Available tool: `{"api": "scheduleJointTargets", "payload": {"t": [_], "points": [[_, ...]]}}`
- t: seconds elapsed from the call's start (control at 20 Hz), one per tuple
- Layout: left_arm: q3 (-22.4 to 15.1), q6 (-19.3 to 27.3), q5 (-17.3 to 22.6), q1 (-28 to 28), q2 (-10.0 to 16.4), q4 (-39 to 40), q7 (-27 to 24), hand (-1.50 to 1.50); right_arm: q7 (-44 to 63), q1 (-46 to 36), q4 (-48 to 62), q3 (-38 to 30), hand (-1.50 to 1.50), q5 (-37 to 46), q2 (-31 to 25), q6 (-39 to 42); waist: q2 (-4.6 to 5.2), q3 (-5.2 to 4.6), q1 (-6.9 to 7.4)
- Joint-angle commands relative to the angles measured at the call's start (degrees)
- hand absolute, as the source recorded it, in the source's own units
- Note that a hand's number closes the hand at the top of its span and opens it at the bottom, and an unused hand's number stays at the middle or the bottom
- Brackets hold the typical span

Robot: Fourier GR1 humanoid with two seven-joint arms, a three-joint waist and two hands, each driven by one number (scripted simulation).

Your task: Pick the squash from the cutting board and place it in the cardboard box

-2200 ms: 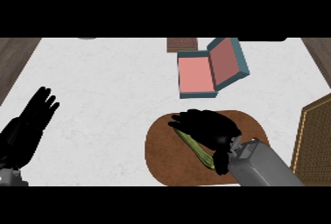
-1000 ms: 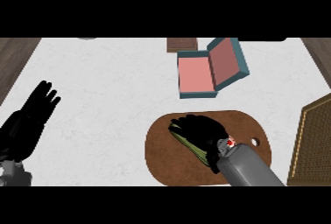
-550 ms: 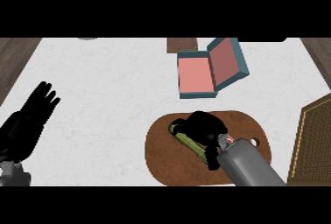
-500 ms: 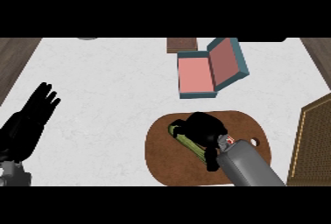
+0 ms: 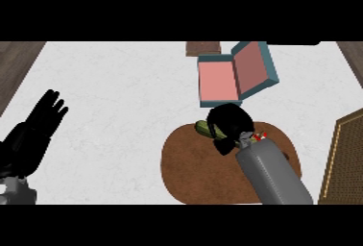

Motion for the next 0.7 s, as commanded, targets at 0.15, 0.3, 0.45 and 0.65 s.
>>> {"api": "scheduleJointTargets", "payload": {"t": [0.15,0.3,0.45,0.65], "points": [[-2.20,-1.14,-0.17,-1.40,-0.54,-0.90,-0.07,0.00,27.54,-7.88,5.28,-12.70,1.50,-2.34,1.50,-7.54,1.00,0.07,3.93],[-3.10,-1.72,-0.28,-2.55,-0.54,-0.22,0.26,0.00,38.49,-14.70,7.80,-14.12,1.50,-1.62,1.52,-11.60,1.26,-0.04,6.29],[-4.22,-2.00,0.04,-4.92,-0.79,0.09,1.61,0.00,46.97,-21.34,11.58,-13.89,1.50,-1.45,1.53,-16.21,1.66,0.00,8.32],[-5.81,-1.74,-1.29,-7.30,-1.36,0.65,1.29,0.00,56.35,-31.63,16.56,-10.37,1.50,-1.51,1.54,-20.41,1.46,-0.11,9.96]]}}
